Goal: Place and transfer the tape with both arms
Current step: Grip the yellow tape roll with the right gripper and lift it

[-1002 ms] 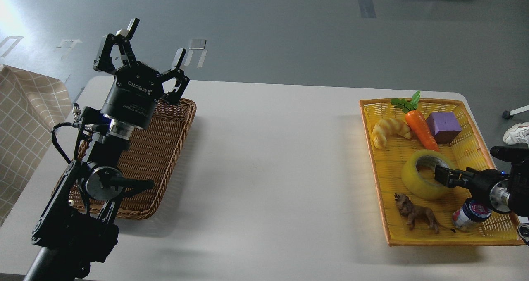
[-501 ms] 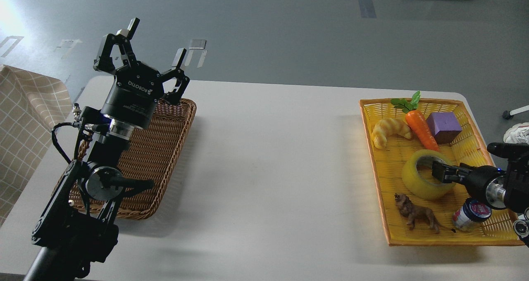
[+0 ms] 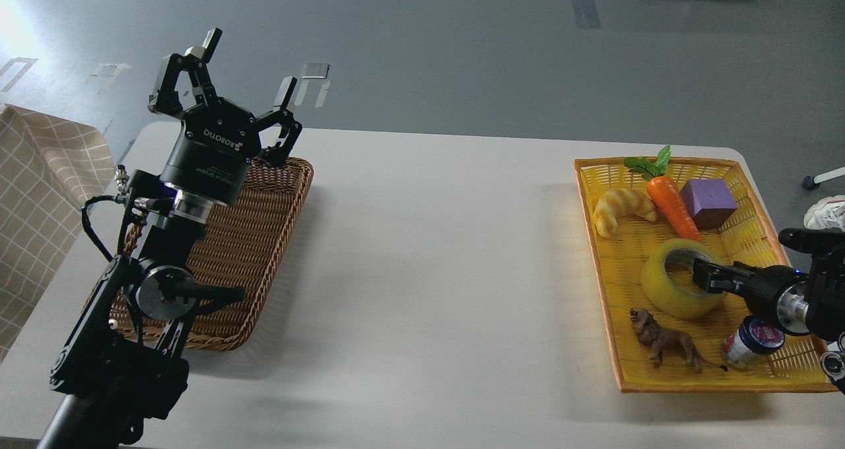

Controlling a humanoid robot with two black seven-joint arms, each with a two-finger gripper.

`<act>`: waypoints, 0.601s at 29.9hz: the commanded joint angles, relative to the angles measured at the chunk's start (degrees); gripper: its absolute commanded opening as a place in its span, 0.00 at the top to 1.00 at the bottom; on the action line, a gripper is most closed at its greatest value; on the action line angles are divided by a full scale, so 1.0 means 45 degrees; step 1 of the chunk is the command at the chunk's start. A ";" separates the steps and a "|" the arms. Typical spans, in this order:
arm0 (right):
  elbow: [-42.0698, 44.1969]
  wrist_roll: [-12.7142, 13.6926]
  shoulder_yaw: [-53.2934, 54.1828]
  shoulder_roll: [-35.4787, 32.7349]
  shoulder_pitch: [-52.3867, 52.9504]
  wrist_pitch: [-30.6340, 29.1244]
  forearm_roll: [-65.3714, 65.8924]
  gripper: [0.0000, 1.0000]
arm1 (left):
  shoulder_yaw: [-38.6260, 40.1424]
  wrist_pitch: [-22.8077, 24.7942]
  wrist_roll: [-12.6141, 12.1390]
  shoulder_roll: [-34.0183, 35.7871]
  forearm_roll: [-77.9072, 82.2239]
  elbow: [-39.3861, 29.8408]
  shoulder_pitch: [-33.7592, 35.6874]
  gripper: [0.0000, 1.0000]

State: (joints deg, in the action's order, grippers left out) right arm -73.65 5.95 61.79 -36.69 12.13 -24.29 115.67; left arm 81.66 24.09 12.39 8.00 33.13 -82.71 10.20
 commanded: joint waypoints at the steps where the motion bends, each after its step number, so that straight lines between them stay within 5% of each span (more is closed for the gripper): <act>1: 0.0018 -0.0013 0.0000 0.0009 -0.0001 -0.0011 -0.0020 0.45 | -0.0001 -0.0001 0.0019 0.0000 -0.0019 0.0000 0.0019 0.02; 18: -0.0001 0.0085 0.0000 0.0028 -0.0020 -0.0245 -0.0488 0.62 | 0.0155 -0.0001 0.0000 0.0019 -0.0058 0.0000 0.0000 0.02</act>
State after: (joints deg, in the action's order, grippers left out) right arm -73.65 6.33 61.78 -36.50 12.04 -24.92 114.36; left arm 82.35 24.08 12.47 8.08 32.88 -82.71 10.23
